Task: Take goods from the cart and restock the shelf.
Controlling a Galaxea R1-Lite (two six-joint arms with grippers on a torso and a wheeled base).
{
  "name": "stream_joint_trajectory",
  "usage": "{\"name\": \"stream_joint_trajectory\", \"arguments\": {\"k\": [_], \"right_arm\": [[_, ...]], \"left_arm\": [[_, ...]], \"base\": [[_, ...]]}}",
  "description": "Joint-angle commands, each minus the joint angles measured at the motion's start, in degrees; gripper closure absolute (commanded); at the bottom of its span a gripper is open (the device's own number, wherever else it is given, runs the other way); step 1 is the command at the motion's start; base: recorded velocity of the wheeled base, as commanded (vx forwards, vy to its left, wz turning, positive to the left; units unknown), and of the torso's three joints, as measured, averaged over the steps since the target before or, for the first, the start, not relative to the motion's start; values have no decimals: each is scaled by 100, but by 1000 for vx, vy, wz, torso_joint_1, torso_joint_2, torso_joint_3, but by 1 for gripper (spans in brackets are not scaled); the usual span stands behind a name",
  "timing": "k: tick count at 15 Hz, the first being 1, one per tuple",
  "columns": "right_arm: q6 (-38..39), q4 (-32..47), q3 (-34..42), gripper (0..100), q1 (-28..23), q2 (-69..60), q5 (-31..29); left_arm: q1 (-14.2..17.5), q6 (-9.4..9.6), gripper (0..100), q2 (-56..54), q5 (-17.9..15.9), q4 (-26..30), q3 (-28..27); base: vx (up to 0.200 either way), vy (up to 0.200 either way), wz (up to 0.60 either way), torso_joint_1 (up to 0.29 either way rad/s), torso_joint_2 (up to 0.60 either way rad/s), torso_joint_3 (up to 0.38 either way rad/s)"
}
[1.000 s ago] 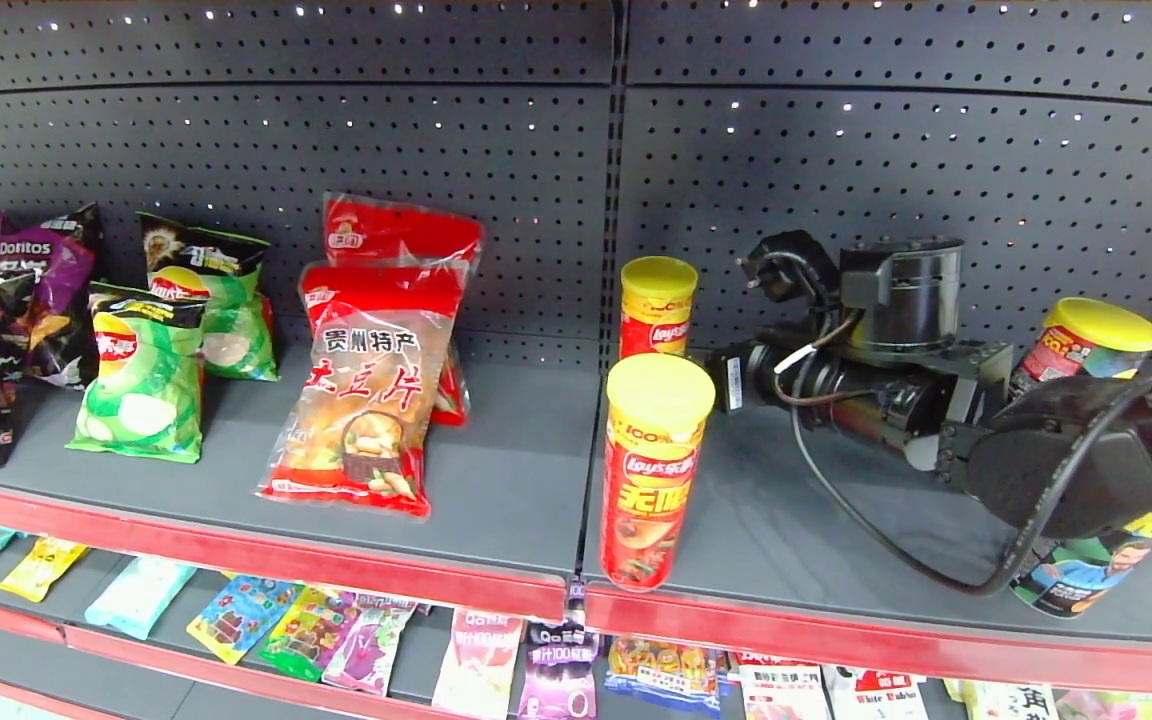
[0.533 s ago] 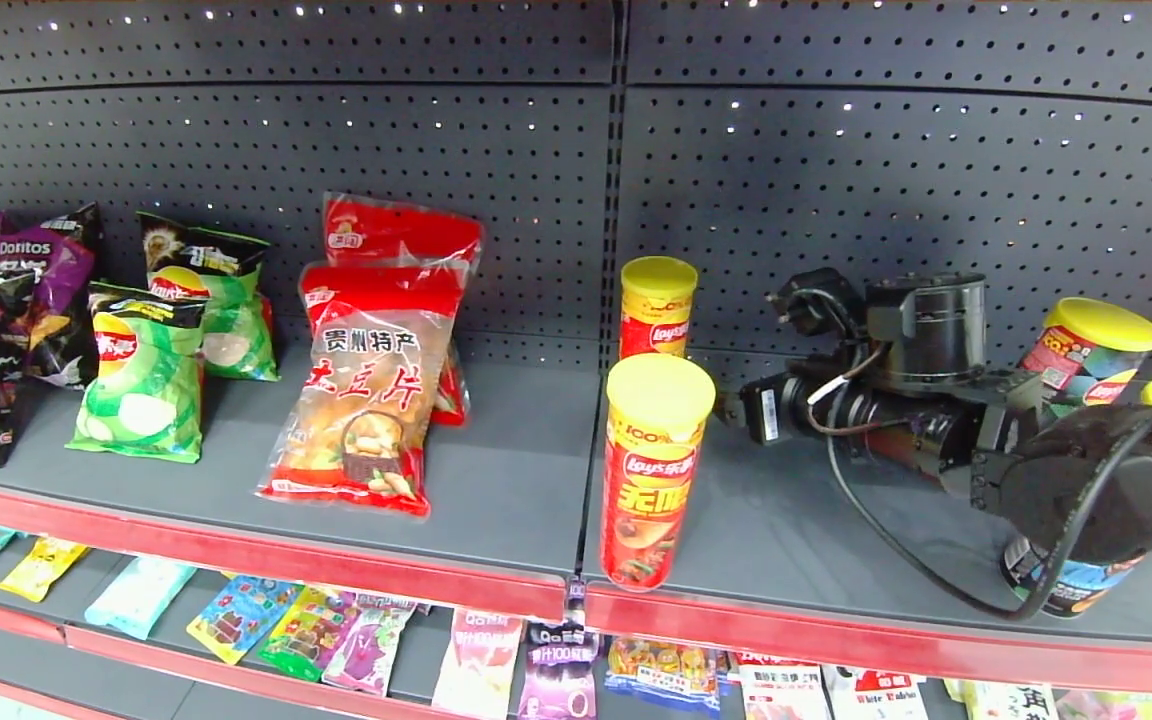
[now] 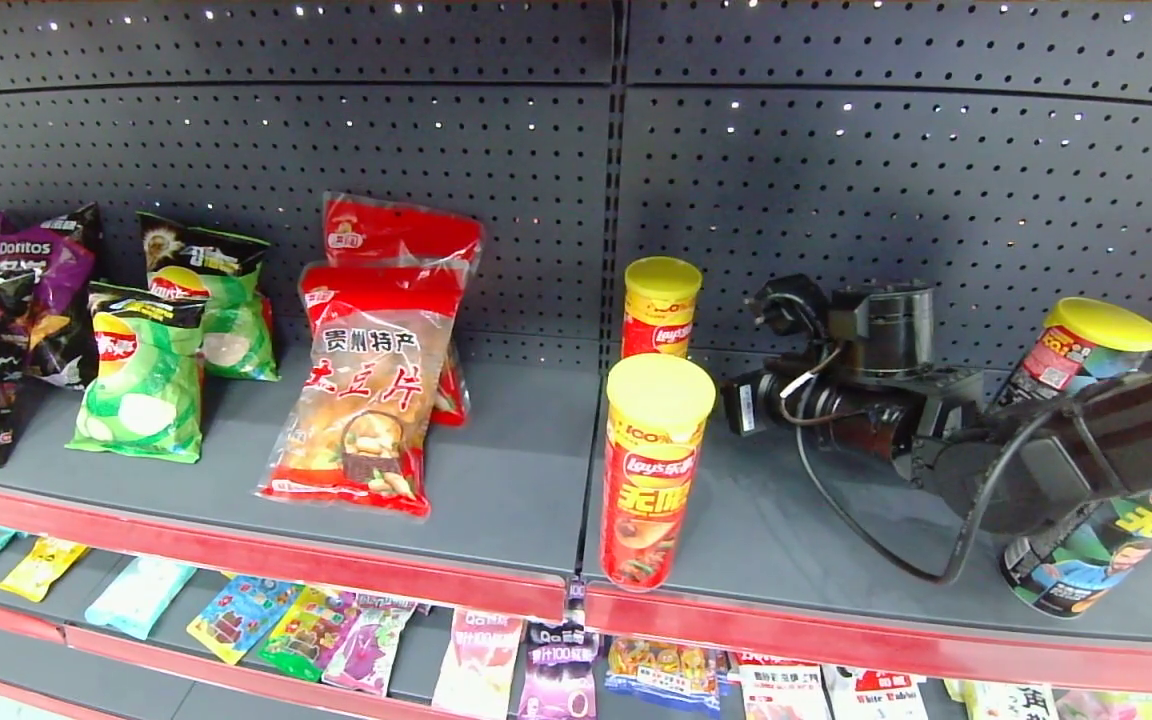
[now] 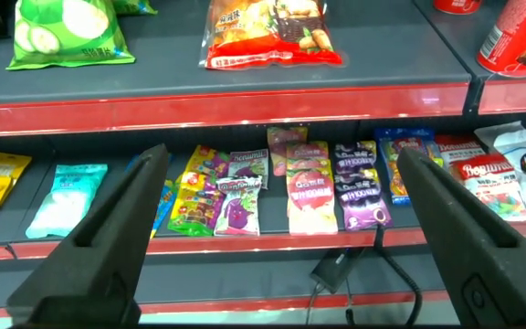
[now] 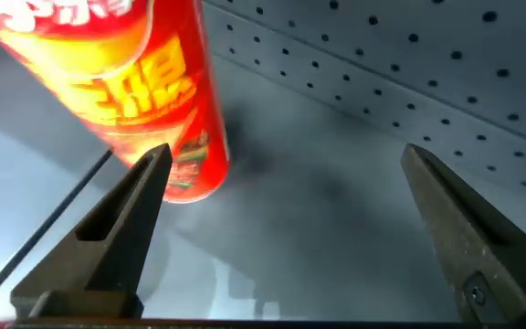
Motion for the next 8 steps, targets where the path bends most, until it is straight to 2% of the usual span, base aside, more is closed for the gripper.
{"name": "stream_joint_trajectory", "arguments": {"k": [1, 8], "right_arm": [[-9, -34, -20, 0, -75, 269, -28], [-9, -34, 15, 0, -409, 243, -90]], "left_arm": [[-1, -3, 0, -6, 2, -1, 0], [-1, -65, 0, -15, 2, -9, 79]], "base": [[0, 0, 0, 0, 0, 0], [0, 0, 0, 0, 0, 0]]}}
